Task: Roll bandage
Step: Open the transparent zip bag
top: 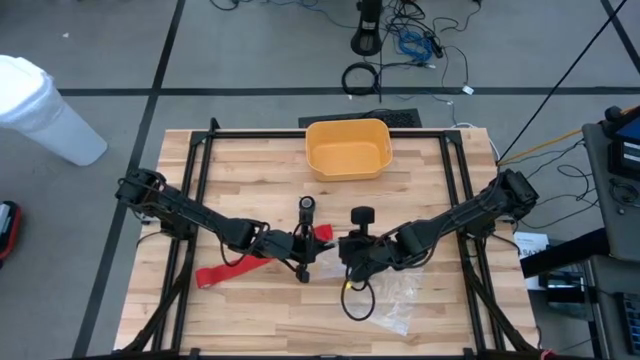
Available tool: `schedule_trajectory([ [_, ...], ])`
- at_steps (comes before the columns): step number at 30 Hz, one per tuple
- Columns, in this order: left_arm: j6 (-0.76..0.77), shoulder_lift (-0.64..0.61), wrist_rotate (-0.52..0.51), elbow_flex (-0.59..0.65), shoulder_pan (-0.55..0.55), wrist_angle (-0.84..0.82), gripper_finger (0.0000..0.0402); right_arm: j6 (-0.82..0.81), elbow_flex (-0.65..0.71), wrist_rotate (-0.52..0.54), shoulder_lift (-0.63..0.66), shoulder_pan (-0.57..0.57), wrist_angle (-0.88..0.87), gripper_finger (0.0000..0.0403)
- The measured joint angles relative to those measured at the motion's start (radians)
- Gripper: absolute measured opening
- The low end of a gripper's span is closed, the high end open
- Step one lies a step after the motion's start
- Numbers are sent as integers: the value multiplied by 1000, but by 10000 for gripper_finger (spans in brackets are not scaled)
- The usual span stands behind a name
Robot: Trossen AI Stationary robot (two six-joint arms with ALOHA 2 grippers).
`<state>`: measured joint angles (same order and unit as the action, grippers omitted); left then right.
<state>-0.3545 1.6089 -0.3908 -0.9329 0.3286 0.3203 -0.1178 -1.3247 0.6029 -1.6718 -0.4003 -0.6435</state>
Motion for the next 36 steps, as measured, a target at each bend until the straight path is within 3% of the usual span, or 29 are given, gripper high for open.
schedule_trajectory([
  [11, -50, -20, -6, -2, 9, -11, 0, -177, 2, -33, 8, -27, -178, 2],
  [18, -210, -27, -7, -2, 35, -82, 0, -293, 2, -55, 7, -84, -263, 2],
  [27, -230, -27, -10, -2, 39, -100, 0, -374, 7, -52, 7, -158, -260, 2],
  [36, -230, -29, -11, -2, 40, -107, 0, -520, 151, -52, 7, -177, -250, 2],
])
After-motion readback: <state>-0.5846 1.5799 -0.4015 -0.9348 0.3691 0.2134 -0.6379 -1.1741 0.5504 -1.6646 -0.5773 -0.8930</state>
